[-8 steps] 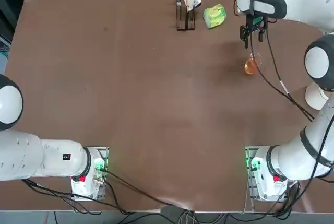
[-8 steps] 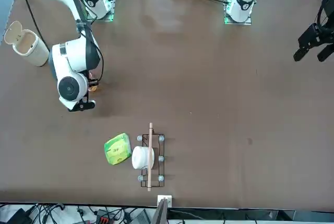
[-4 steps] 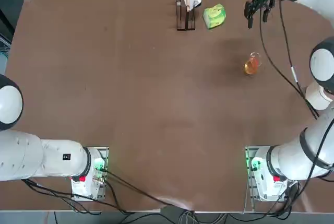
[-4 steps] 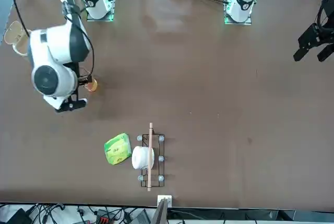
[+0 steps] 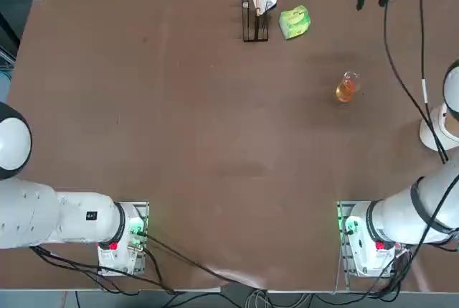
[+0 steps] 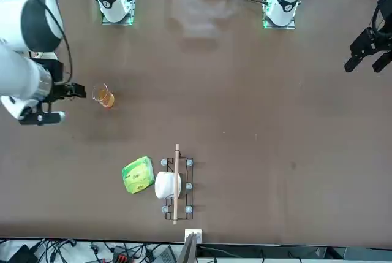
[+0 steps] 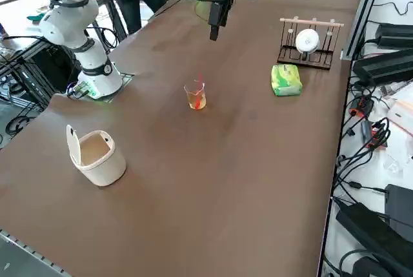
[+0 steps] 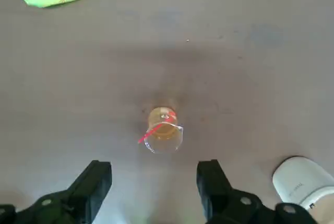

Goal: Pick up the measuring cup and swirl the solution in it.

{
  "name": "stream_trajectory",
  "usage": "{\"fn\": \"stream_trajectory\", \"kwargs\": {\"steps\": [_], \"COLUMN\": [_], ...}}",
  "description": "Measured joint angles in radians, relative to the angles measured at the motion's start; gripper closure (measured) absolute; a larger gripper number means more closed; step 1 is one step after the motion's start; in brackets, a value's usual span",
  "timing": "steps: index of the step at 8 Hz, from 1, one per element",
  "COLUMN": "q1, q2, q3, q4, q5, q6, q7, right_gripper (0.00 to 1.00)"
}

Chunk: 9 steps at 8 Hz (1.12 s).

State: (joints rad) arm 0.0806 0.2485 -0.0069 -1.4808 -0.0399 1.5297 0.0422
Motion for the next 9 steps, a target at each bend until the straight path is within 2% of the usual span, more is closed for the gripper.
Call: {"fn": "stream_trajectory", "kwargs": {"steps": [5, 9], "q1": [-0.094, -0.087], "q2": [-0.132, -0.274], "q3": [-0.003, 0.011], "q4": [-0.009, -0.131], "q5": [0.051, 0.054], "q6": [-0.005, -0.009], "q7": [0.0, -0.002], "right_gripper": [0.0, 0.0]}}
